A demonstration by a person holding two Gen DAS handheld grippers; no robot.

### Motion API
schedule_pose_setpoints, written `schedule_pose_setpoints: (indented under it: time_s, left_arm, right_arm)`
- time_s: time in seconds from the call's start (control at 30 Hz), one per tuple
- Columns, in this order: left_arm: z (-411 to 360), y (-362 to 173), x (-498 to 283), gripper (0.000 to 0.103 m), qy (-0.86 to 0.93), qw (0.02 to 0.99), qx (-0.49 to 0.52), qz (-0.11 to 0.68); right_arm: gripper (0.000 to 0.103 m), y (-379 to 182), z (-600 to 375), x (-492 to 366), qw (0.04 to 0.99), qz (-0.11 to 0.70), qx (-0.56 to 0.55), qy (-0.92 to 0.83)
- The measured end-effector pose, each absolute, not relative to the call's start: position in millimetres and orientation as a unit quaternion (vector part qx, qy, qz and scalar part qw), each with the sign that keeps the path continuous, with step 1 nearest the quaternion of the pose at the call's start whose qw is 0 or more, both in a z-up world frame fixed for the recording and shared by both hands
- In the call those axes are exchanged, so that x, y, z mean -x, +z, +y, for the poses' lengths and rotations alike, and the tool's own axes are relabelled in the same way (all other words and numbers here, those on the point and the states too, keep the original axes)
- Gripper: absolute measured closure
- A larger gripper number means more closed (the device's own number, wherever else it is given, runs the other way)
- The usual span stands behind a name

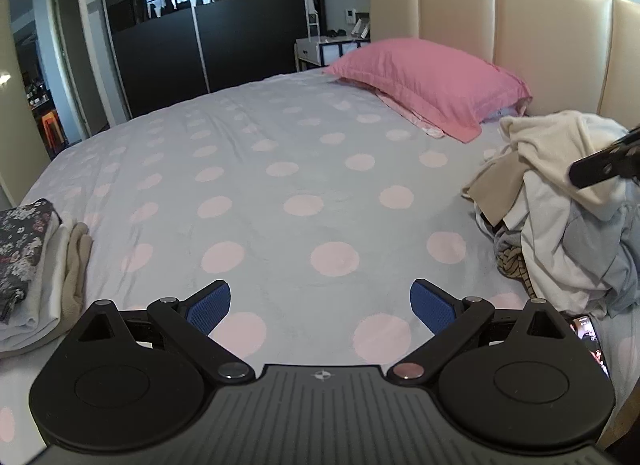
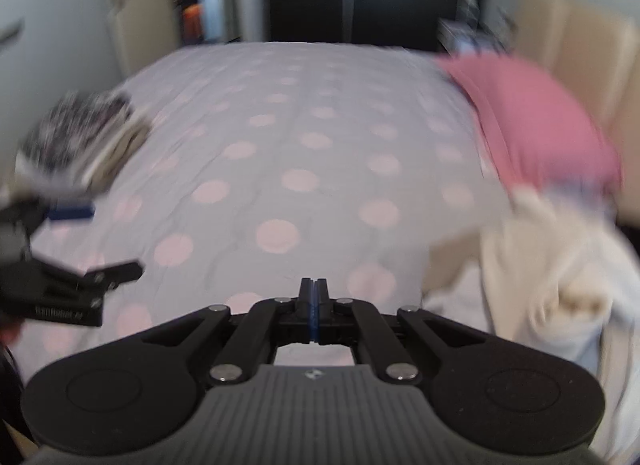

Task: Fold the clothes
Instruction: 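Grasp the cream sweater with the right tool and pull it from the heap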

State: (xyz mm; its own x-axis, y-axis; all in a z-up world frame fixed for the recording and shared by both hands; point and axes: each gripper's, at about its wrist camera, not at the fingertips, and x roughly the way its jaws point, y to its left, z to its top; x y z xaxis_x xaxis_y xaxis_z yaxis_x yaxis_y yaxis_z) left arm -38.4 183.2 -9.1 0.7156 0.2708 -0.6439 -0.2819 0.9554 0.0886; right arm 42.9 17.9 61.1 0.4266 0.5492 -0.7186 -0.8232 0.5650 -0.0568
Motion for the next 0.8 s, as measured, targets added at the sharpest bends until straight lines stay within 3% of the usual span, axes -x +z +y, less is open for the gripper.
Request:
schedule_pose_setpoints:
  time_s: [0.3,0.43,0.5,0.67,0.8]
  left_arm:
    - [198.2,-8.0,59.8,0.005,0.158,0.921,0.002,0.356]
    - [210.0,-13.0,63.7,0.005,0.171,0.917,0.007,0.361]
    - [215.7,-17.0,66.9,0.005,0.177,0.915,0.009,0.362]
    - [226.9,-38.4,72.1,0.005,0.19,0.906,-0.002,0.379]
    - [236.5,-52.3,67.2,0.005,0.198,0.894,0.004,0.402]
  right_arm:
    - [0.096,50.8,12.2,-73.2,0.834,0.343,0.23,0.365]
    - [0.081,47.4,-30.4,-104.5,0.852,0.349,0.237,0.309]
    - [0.066,48.0,-57.1,-118.8,0.864,0.344,0.241,0.279]
    - [0.062,48.8,-123.3,-156.0,0.886,0.337,0.243,0.208]
    - [0.047,43.3,-147.4,-179.8,0.891,0.329,0.256,0.179]
